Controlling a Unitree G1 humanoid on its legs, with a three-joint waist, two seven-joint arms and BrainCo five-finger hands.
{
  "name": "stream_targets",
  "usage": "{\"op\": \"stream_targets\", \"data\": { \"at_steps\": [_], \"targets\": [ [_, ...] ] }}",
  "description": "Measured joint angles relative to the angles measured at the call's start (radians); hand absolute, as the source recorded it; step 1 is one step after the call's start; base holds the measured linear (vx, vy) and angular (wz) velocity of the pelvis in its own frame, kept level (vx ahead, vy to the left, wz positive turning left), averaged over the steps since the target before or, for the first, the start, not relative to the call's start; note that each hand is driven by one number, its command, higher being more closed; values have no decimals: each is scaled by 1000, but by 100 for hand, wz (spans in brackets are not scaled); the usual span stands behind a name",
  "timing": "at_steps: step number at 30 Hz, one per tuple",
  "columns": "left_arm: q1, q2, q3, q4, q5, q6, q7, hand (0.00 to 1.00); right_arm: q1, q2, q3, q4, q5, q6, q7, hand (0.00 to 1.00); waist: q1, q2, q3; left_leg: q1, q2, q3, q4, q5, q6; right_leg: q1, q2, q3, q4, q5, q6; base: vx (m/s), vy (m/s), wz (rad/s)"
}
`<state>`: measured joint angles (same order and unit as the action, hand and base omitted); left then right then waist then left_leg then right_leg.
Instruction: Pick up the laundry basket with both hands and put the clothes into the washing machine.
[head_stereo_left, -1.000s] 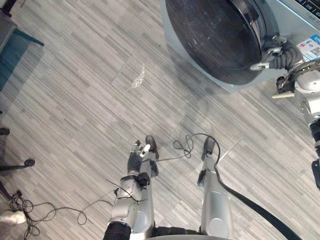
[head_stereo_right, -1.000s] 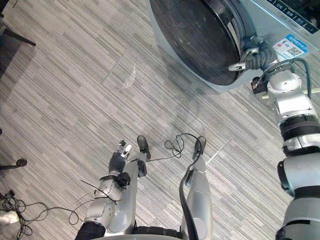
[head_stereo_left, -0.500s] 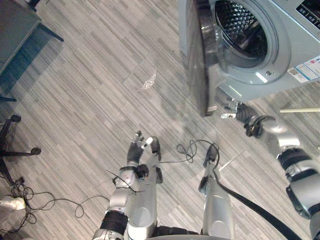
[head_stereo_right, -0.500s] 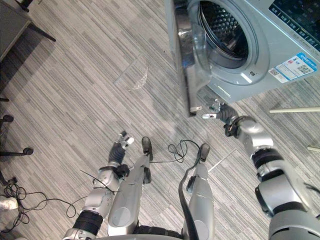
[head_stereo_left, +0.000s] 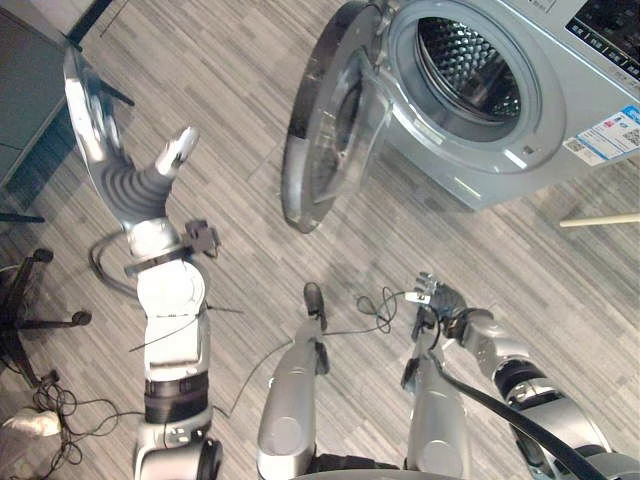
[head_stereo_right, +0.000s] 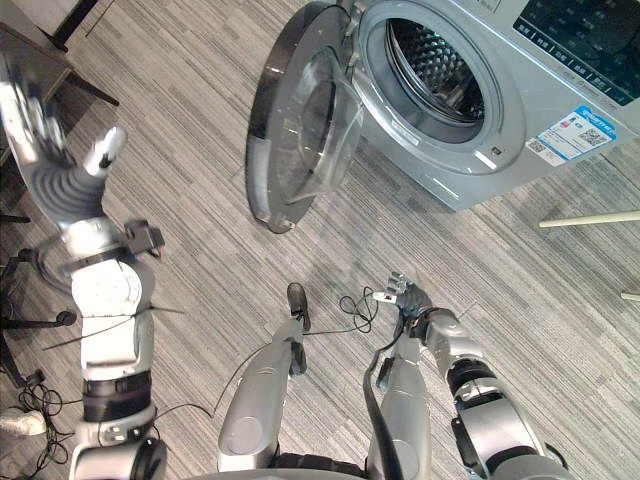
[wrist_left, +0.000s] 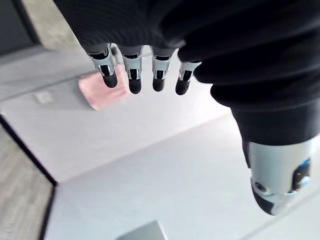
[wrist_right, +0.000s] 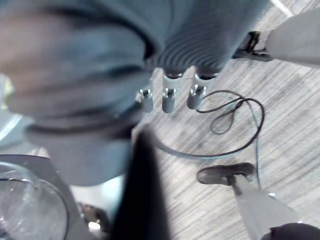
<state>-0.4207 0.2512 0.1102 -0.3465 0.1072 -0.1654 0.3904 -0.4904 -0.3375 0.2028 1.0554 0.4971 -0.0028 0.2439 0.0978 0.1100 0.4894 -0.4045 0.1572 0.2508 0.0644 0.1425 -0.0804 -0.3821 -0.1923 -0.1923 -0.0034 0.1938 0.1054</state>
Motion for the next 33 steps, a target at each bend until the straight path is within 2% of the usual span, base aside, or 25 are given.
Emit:
{"op": "stream_targets", "data": {
  "at_steps": [2, 5, 7, 8, 10, 11, 12, 14, 16, 19, 21, 22, 25, 29, 30, 33],
  "targets": [
    [-64, 51, -67, -1, -4, -15, -27, 0, 1, 17, -6, 30, -72, 0, -25, 0, -4, -1, 0, 0, -2, 1, 0, 0, 0, 1, -2, 1, -1, 1, 2, -54, -13, 1],
    [-168, 66, -230, 14, -117, -53, -114, 0, -2, 54, -19, 88, -193, 5, -61, 0, -12, -2, -1, 0, -2, 0, 1, 2, 2, 1, -2, 1, -2, 2, 3, -38, -18, 0],
    [-201, 65, -321, 80, -188, -71, -162, 0, -10, 69, -21, 108, -226, 9, -71, 0, -24, -3, -2, -2, -2, 0, 4, 4, 5, 1, -2, 1, -2, 2, 3, 0, 0, 0],
    [-231, 63, -387, 173, -241, -74, -209, 0, -15, 78, -25, 109, -238, 9, -75, 0, -31, -9, -6, -8, -2, 3, 6, 4, 5, -7, -2, 4, -2, 2, 3, -34, -23, -4],
    [-277, 51, -452, 354, -365, -60, -293, 0, -27, 94, -29, 109, -266, 9, -92, 0, -49, -27, -21, -29, 0, 8, 8, 4, 5, -32, -1, 10, -2, 4, 6, -40, -26, -8],
    [-308, 36, -468, 497, -472, -43, -353, 0, -40, 103, -28, 106, -276, 8, -94, 0, -66, -41, -27, -43, 1, 12, 11, 4, 6, -48, 0, 15, -3, 8, 7, -53, -25, -14],
    [-343, 27, -475, 666, -584, -6, -416, 0, -55, 108, -29, 106, -284, 8, -99, 0, -85, -60, -32, -60, 2, 20, 15, 4, 6, -68, 1, 28, -3, 15, 7, -49, -23, -17],
    [-367, 29, -481, 769, -638, 24, -451, 0, -60, 110, -28, 101, -300, 5, -108, 0, -91, -71, -35, -72, 3, 30, 20, 3, 7, -85, 1, 37, -3, 20, 5, -31, -14, -15],
    [-413, 53, -516, 893, -635, 53, -501, 0, -57, 112, -28, 97, -311, 4, -121, 0, -90, -75, -35, -91, 10, 36, 25, 2, 7, -106, 7, 43, -3, 24, 3, -32, -23, -11],
    [-478, 82, -520, 1004, -523, 53, -502, 0, -40, 132, -28, 52, -311, 2, -145, 0, -85, -87, -33, -114, 31, 42, 42, -1, 4, -127, 22, 49, 0, 25, 1, -39, -42, -11],
    [-533, 89, -514, 1083, -409, 53, -480, 0, -34, 147, -28, 12, -310, -2, -163, 0, -85, -95, -34, -137, 41, 42, 49, -1, 3, -148, 31, 50, 2, 26, -1, -51, -38, -7],
    [-574, 88, -503, 1138, -310, 53, -451, 0, -31, 169, -28, -17, -304, -15, -183, 0, -86, -103, -35, -156, 47, 49, 50, -1, 3, -170, 36, 52, 2, 27, -2, -52, -27, -7],
    [-637, 89, -463, 1206, -129, 80, -377, 0, -31, 209, -36, -60, -290, -28, -239, 0, -97, -115, -32, -194, 55, 60, 46, 1, 1, -210, 41, 52, -1, 27, -2, -47, -20, -5],
    [-654, 114, -342, 1219, -95, 96, -315, 0, -20, 266, -79, -99, -289, -31, -300, 0, -113, -142, -28, -224, 79, 81, 59, 1, 0, -245, 51, 60, -1, 39, -16, -22, -22, -13],
    [-656, 127, -290, 1215, -113, 96, -296, 0, -19, 280, -97, -102, -276, -32, -313, 0, -112, -150, -24, -233, 93, 84, 75, -6, -9, -250, 58, 63, -1, 40, -17, -14, -27, -21],
    [-608, 138, -181, 1142, -200, 95, -274, 0, 9, 293, -131, -149, -269, -32, -333, 0, -107, -152, -24, -249, 130, 88, 142, -44, -21, -250, 85, 76, 5, 40, -18, -15, -38, -25]
  ]
}}
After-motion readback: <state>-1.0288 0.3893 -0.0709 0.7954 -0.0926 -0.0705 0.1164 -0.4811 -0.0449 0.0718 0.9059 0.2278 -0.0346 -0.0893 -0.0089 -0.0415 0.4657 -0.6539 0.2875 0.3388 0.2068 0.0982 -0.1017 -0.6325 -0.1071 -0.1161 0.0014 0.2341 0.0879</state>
